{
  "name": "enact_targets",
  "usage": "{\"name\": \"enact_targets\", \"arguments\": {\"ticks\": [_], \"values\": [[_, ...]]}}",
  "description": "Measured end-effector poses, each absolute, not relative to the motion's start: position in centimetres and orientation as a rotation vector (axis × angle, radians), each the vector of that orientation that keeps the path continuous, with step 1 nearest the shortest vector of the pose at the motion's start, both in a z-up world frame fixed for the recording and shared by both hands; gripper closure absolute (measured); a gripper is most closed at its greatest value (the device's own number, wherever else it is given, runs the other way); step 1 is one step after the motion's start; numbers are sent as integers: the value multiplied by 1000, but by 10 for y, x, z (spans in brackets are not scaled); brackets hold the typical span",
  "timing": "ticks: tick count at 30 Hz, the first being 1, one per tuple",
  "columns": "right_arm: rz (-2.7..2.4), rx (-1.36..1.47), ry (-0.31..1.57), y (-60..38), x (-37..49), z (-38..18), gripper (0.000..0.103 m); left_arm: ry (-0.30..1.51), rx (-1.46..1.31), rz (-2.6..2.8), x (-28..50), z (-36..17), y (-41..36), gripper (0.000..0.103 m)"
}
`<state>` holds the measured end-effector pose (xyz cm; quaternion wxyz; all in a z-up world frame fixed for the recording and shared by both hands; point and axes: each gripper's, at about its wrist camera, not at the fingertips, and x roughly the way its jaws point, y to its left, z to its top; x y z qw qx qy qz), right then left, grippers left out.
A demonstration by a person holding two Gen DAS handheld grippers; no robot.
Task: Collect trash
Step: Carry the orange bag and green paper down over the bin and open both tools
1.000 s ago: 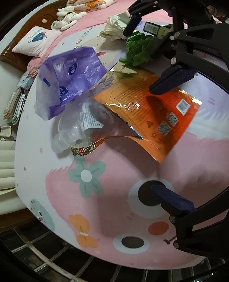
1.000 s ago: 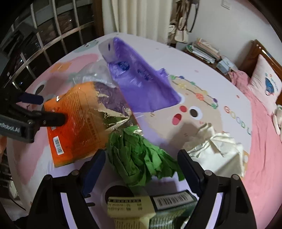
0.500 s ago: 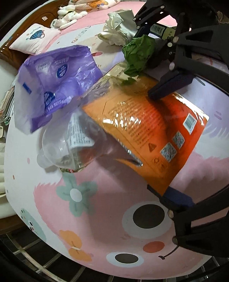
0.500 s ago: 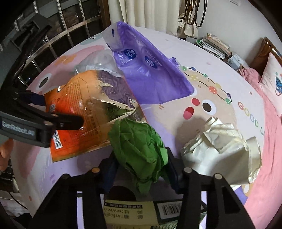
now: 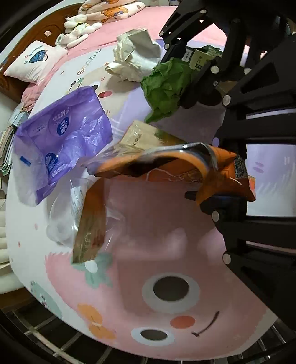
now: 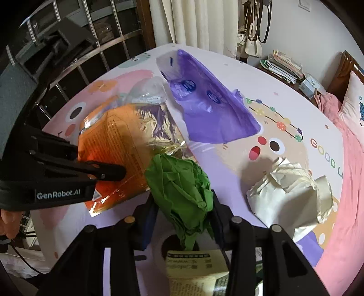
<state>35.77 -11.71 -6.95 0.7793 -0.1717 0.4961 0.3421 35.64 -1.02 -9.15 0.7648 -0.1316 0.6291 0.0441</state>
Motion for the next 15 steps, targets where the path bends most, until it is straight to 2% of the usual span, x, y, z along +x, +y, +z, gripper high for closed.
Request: {"name": "enact_targets", "arguments": {"ticks": [15], "values": [[713,-248,1040,-120,310,-38,61,1166,-27,99,253,-24,-12,86]]}}
